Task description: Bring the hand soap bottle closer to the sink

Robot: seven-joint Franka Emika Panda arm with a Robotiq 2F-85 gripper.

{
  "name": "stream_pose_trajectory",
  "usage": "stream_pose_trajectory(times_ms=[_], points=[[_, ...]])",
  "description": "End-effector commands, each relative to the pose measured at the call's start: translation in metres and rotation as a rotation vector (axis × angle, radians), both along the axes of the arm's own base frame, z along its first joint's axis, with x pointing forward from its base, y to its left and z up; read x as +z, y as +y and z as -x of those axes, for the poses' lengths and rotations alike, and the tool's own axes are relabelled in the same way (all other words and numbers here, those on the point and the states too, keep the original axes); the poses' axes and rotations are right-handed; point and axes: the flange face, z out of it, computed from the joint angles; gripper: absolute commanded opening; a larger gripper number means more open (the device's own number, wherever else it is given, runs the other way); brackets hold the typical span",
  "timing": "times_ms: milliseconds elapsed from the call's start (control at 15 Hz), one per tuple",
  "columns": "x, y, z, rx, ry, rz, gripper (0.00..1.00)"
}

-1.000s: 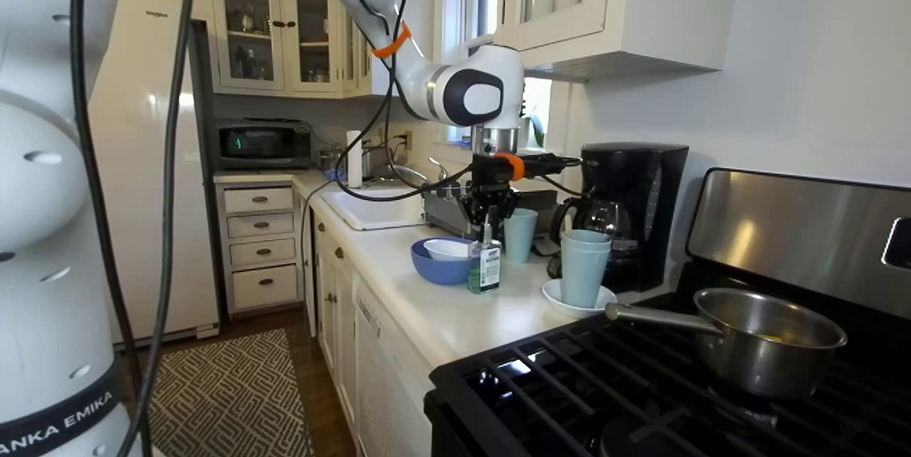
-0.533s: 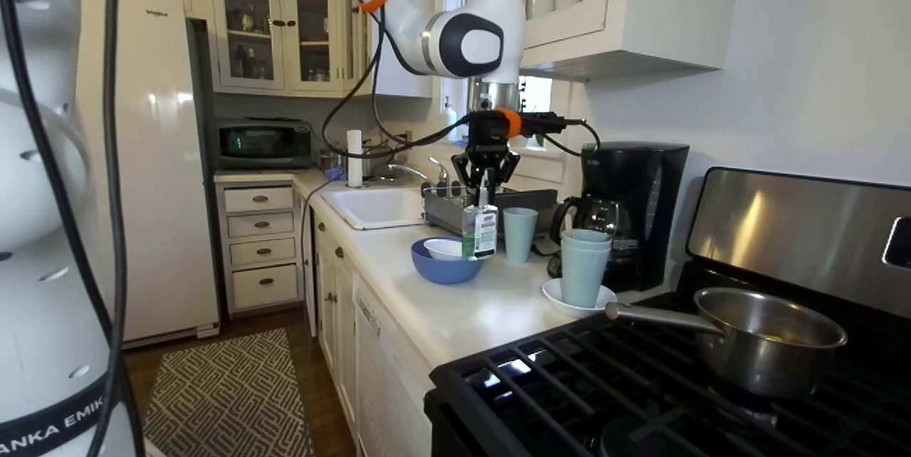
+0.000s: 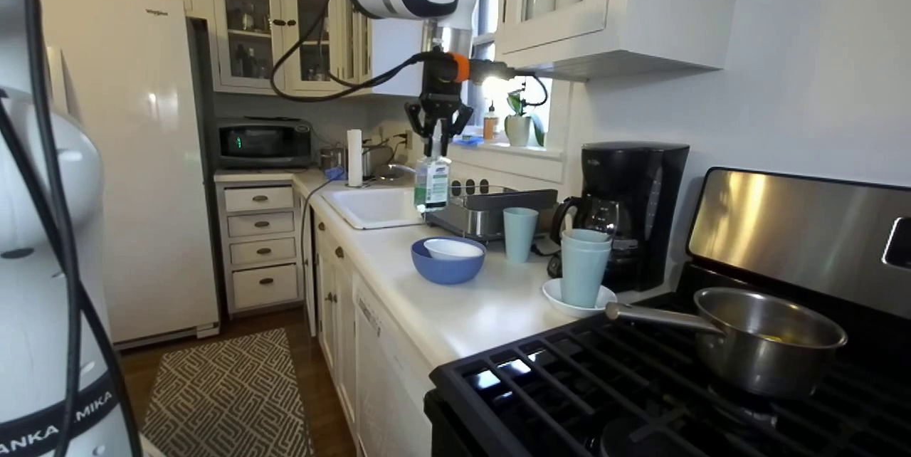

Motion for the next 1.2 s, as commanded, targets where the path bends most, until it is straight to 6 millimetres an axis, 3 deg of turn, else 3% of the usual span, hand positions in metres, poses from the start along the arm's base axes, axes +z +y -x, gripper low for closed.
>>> stream_pose_trajectory(times_ms=[0,333,667,800,867,1133], points=[[0.006,0.067,-0.008,-0.015,0.01,-0.025,0.08],[0.007,0.156,-0.032,-0.077,-0.044,-0.051,0.08],[-0.002,0.22,-0.064,-0.131,-0.11,-0.083,0.08],[-0.009,0.236,-0.079,-0.136,-0.132,-0.083,0.08],[-0.008,0.223,-0.058,-0.118,-0.107,-0.085,0.31],[-0.018,0.235,-0.075,-0.125,-0.111,-0.089,0.31]])
